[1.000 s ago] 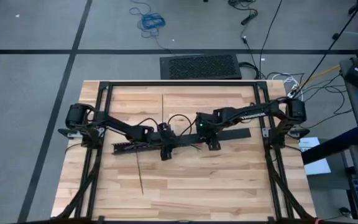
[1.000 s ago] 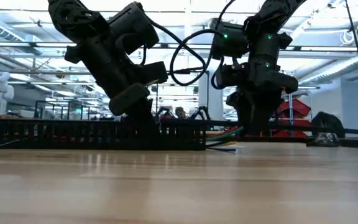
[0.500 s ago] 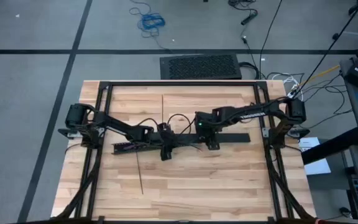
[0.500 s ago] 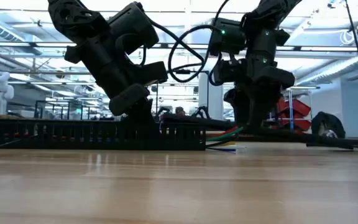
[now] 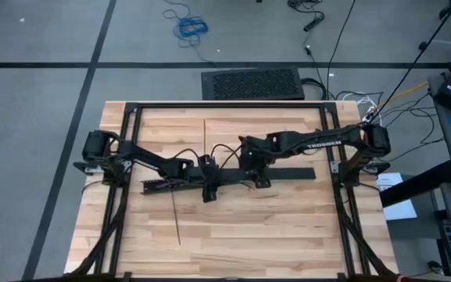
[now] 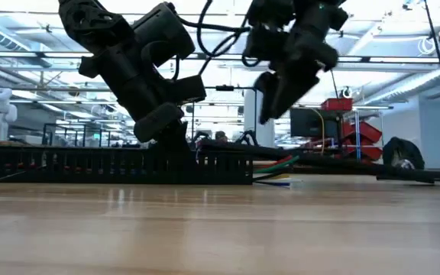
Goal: Ziptie cables
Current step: Insert the black cable duct cover into the black cable duct
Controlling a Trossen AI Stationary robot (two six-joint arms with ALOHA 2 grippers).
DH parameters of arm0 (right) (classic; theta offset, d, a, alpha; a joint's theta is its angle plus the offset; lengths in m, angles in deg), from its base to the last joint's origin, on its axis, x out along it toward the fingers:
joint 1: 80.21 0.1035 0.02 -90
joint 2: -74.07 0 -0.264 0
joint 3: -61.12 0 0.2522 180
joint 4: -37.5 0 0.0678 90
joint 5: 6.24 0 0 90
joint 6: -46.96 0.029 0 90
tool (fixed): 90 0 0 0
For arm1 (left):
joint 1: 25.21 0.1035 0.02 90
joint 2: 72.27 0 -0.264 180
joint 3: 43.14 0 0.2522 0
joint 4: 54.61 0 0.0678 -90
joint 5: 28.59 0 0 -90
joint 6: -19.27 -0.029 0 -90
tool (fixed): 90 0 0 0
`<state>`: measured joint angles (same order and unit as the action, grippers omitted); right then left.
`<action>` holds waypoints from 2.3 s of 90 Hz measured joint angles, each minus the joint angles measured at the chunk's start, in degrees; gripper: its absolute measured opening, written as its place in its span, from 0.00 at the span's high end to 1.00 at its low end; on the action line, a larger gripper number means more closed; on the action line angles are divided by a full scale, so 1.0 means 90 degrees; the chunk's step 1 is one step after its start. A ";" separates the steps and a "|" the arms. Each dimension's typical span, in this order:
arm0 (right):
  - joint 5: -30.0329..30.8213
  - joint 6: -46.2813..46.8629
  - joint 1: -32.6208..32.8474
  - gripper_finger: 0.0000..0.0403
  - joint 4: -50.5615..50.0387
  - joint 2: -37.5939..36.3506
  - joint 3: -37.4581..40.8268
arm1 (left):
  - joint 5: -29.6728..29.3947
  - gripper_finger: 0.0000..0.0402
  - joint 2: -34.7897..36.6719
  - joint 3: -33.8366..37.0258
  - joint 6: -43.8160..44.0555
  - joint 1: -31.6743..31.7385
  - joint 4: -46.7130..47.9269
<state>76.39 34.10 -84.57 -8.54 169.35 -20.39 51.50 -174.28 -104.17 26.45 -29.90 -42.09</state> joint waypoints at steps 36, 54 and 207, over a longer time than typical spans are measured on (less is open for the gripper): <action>0.0015 0.0040 -0.0051 0.99 0.1854 0.0249 0.0425 | -0.0064 0.44 0.0000 -0.0005 -0.0002 -0.0036 0.0002; -0.0051 -0.0205 -0.0014 1.00 0.2265 0.0833 0.0423 | -0.0080 0.44 0.0000 -0.0002 0.0002 -0.0036 -0.0002; -0.0535 -0.0153 0.0063 1.00 0.2721 0.1526 0.0409 | -0.0362 0.27 0.1483 0.0171 0.0346 -0.0119 0.1500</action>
<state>71.58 32.73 -84.00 15.95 183.08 -16.71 48.25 -160.94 -102.63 29.57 -30.97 -28.59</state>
